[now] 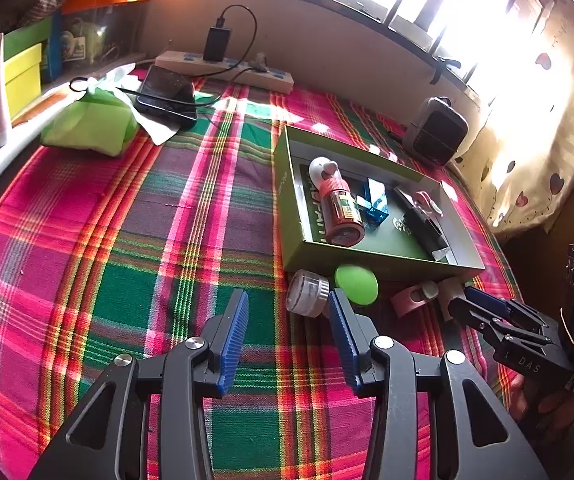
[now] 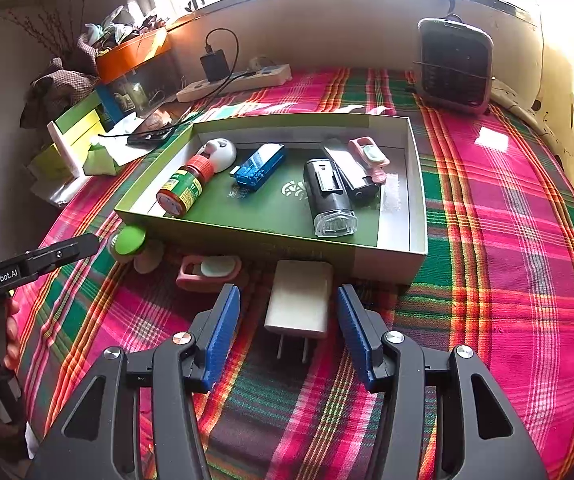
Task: Organize rigid objects
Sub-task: 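Grasp the white charger with the right tool while the left tool approaches the white cap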
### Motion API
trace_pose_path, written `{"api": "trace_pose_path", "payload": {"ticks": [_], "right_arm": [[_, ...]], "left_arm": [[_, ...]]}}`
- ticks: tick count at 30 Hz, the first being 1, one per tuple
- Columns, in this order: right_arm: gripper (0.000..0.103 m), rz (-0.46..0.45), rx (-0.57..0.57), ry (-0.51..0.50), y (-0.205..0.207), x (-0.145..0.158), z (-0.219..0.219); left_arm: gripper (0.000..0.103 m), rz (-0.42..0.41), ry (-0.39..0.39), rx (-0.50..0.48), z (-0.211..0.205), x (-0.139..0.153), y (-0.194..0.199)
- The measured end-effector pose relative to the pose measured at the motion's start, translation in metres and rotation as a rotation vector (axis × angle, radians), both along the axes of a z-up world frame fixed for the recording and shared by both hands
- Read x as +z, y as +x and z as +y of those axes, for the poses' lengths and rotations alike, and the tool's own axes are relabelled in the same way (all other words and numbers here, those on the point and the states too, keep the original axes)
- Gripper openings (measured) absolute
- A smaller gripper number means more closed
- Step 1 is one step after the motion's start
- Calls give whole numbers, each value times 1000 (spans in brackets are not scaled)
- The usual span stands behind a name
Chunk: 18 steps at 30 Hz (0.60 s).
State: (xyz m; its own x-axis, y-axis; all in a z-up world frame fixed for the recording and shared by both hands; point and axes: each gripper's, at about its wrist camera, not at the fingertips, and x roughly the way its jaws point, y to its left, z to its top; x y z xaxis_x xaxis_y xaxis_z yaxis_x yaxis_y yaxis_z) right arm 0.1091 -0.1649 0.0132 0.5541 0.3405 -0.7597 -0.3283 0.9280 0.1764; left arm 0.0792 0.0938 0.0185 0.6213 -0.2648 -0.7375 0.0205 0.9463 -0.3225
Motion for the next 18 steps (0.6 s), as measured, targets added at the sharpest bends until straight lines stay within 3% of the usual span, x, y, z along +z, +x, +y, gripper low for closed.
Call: {"api": "trace_pose_path", "payload": {"ticks": [18], "right_arm": [[52,0,-23,-59,4,-5,8]], "left_arm": [[42,-7,43,-13,-4,-2,-2]]}}
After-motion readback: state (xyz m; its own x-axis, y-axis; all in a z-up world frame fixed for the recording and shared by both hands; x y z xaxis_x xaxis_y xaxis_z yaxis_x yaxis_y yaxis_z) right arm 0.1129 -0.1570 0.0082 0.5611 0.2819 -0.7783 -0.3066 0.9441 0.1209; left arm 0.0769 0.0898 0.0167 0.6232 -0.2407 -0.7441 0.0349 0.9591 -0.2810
